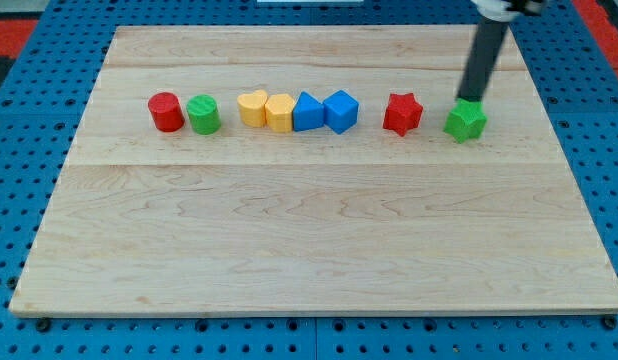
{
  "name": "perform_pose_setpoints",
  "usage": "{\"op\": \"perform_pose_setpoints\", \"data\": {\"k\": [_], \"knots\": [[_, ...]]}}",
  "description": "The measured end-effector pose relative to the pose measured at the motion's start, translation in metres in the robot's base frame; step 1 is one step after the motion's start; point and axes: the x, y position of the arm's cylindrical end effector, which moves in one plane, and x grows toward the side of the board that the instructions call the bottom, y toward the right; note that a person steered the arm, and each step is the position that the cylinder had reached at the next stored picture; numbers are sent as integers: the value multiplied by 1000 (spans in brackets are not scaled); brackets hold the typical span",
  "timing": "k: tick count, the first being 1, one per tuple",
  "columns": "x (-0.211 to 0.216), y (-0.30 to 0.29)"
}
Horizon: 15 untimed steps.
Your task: Adjust the green blocks to form a line
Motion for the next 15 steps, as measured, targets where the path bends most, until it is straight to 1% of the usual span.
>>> {"op": "perform_pose_setpoints", "data": {"k": [1, 2, 3, 4, 6, 7, 8, 9, 10, 11, 12, 13, 15], "knots": [[-22, 2], [-11, 48], [66, 52], [68, -33], [64, -19], [52, -19], [70, -18], [113, -77], [83, -206], [33, -299], [39, -306], [65, -323], [24, -349]]}}
